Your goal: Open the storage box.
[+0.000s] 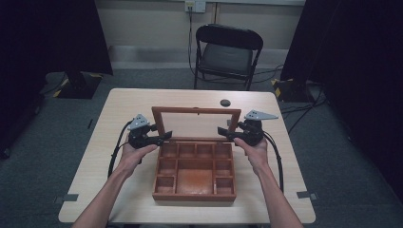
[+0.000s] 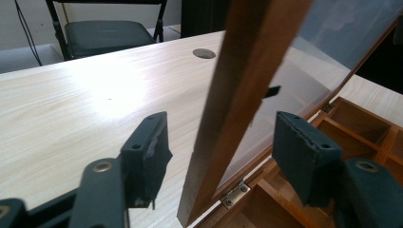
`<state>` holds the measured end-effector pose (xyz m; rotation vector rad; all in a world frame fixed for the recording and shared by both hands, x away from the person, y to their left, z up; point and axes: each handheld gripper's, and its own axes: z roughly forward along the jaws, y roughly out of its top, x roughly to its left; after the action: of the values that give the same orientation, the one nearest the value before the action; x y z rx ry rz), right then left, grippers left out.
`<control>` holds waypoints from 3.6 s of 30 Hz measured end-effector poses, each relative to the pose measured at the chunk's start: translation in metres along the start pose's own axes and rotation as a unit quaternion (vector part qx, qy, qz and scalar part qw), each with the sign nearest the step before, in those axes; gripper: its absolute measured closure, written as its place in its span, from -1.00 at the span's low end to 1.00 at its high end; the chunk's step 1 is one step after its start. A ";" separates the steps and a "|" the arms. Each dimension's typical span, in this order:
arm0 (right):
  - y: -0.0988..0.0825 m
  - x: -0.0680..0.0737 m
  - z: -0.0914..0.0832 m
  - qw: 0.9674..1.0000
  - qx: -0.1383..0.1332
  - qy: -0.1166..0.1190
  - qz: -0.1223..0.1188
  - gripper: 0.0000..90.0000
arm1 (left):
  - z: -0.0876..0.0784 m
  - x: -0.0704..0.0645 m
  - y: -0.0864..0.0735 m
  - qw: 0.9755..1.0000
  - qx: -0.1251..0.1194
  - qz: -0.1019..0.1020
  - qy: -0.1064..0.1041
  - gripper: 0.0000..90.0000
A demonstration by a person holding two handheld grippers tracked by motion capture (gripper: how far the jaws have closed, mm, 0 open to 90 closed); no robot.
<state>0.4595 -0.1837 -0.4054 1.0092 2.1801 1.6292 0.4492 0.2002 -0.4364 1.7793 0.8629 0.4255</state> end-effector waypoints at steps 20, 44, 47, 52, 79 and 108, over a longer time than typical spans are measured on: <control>-0.007 -0.002 0.015 0.999 0.004 -0.040 0.012 -0.30 | 0.010 0.001 -0.004 1.000 0.017 -0.012 0.008 -0.06; -0.014 -0.012 0.031 0.996 0.024 -0.076 0.041 -0.50 | 0.017 0.010 -0.010 0.998 0.031 -0.046 0.010 -0.11; -0.016 -0.014 0.034 0.995 0.030 -0.080 0.046 -0.52 | 0.019 0.010 -0.011 0.998 0.036 -0.048 0.011 -0.12; -0.020 -0.017 0.040 0.994 0.042 -0.084 0.059 -0.58 | 0.024 0.011 -0.014 0.997 0.050 -0.050 0.013 -0.13; -0.036 -0.037 0.049 0.981 0.103 -0.110 0.121 -0.62 | 0.030 0.016 -0.022 0.995 0.055 -0.080 0.017 -0.24; -0.040 -0.026 -0.015 0.984 0.052 -0.146 0.091 -0.66 | -0.016 0.026 -0.027 0.996 0.062 -0.056 0.042 -0.47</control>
<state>0.4545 -0.2178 -0.4420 1.4154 2.0415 1.3442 0.4467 0.2347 -0.4578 1.8268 1.0615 0.3824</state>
